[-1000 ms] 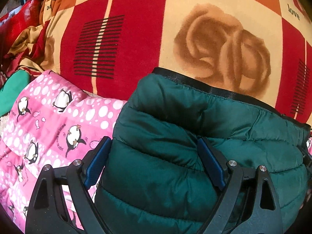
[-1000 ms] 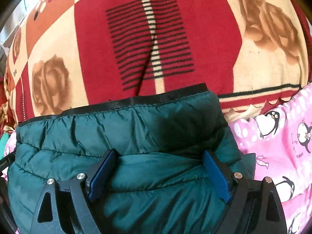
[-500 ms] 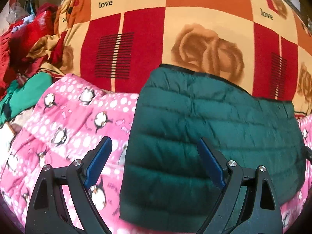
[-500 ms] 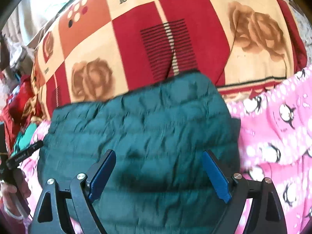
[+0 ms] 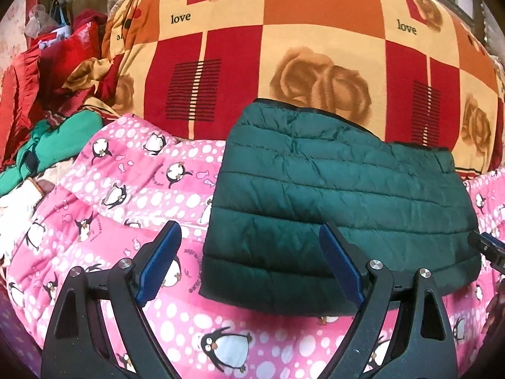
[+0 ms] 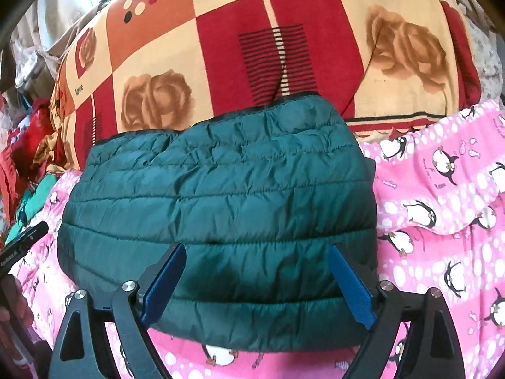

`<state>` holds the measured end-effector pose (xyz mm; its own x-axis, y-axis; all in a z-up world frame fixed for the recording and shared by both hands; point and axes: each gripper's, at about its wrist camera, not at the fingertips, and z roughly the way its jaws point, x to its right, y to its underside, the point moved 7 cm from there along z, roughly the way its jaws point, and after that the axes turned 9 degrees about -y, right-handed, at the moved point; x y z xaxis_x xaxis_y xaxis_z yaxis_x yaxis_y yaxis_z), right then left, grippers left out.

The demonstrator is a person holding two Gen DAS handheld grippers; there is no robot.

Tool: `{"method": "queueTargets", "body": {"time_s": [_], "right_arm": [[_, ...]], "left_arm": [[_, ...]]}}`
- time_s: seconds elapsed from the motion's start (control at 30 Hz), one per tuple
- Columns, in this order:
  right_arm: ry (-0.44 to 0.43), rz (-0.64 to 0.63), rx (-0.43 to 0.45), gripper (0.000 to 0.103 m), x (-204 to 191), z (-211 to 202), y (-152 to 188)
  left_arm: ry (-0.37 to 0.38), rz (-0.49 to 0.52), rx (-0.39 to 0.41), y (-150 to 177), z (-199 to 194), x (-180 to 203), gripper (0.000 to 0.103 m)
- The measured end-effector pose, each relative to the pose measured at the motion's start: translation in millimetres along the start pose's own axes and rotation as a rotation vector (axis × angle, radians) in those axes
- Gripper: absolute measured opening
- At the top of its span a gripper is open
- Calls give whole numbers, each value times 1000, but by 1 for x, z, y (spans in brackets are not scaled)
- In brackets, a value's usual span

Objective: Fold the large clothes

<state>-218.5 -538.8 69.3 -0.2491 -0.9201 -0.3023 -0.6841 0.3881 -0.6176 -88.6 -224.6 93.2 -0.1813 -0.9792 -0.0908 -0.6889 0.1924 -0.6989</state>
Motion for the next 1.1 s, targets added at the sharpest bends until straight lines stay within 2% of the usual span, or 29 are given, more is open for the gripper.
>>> {"method": "queueTargets", "body": {"time_s": [0.27, 0.67, 0.93, 1.0, 1.1], "right_arm": [[16, 18, -7, 93, 7, -4, 4], [49, 67, 0, 96, 37, 11, -11], [64, 141, -14, 101, 70, 26, -29], [57, 159, -25, 103, 80, 33, -33], [31, 180, -41, 103, 94, 46, -37]], "left_arm": [[14, 2, 3, 0, 2, 9, 89], [25, -11, -67, -2, 50, 9, 89], [200, -100, -141, -10, 87, 4, 90], [243, -119, -155, -14, 95, 1, 96], [340, -167, -211, -13, 110, -1, 97]]}}
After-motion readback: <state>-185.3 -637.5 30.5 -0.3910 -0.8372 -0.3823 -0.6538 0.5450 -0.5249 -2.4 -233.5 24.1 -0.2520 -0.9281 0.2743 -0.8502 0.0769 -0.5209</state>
